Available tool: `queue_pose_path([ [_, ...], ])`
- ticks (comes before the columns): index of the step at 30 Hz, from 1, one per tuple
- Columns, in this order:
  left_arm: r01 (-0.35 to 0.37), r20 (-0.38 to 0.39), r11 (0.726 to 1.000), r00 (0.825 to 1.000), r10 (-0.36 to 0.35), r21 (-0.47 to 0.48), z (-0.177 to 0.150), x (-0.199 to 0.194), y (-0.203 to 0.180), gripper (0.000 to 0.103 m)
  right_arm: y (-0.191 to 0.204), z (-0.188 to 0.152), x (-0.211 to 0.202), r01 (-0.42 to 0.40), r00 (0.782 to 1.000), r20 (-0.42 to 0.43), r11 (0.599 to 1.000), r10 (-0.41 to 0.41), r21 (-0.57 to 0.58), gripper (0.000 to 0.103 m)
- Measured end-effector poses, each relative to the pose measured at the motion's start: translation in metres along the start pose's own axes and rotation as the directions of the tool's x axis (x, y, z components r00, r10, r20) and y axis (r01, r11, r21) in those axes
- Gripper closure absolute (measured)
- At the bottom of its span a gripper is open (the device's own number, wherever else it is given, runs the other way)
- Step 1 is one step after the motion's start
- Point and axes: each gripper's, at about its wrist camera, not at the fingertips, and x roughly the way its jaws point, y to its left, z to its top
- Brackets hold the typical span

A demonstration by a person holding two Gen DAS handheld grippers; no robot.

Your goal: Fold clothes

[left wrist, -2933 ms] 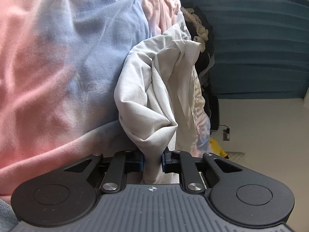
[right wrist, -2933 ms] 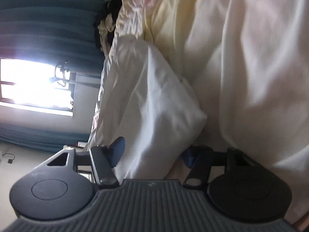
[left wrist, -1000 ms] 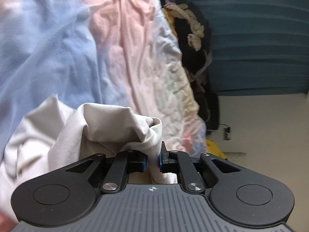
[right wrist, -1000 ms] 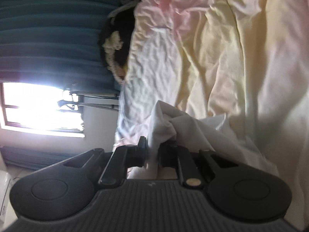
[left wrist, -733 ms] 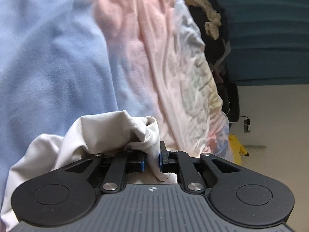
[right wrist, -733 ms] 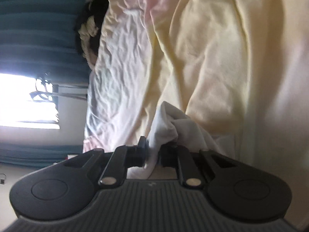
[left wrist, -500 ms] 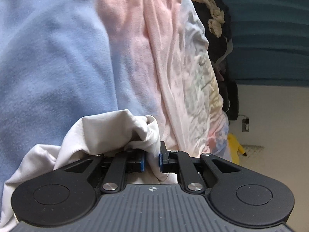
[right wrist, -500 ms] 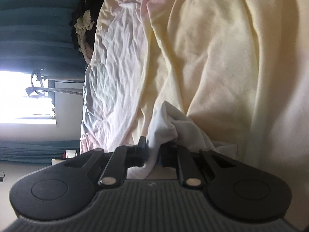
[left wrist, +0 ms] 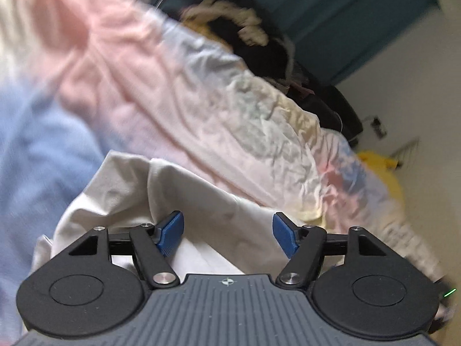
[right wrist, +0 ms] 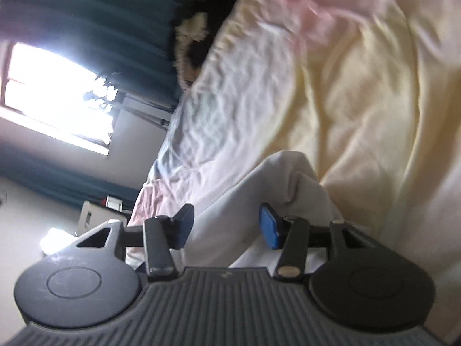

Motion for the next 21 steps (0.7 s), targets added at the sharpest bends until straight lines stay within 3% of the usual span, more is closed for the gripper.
queue_pose_path([
  [3, -0.077, 0.074, 0.985, 0.995, 0.066, 0.157, -0.011, -0.008, -0.023, 0.03, 0.021, -0.012, -0.011, -0.008, 1.0, 0.023, 0.985, 0.012, -0.175, 0.052],
  [6, -0.172, 0.136, 0.945, 0.981, 0.139, 0.279, -0.021, -0.005, -0.043, 0.029, 0.036, -0.025, -0.012, 0.032, 0.999, 0.042, 0.938, -0.019, -0.346, 0.058],
  [8, -0.218, 0.147, 0.922, 0.973, 0.179, 0.32, -0.028, 0.0, -0.049, 0.029, 0.045, -0.03, -0.004, 0.062, 0.998, 0.046, 0.896, -0.046, -0.439, 0.071],
  [12, -0.268, 0.142, 0.892, 0.962, 0.231, 0.364, -0.034, 0.011, -0.05, 0.029, 0.061, -0.037, 0.017, 0.098, 0.995, 0.054, 0.799, -0.082, -0.593, 0.076],
  [21, -0.28, 0.121, 0.876, 0.96, 0.253, 0.393, -0.04, 0.031, -0.037, 0.028, 0.045, -0.045, 0.065, 0.178, 0.979, 0.048, 0.729, -0.196, -0.661, 0.079],
])
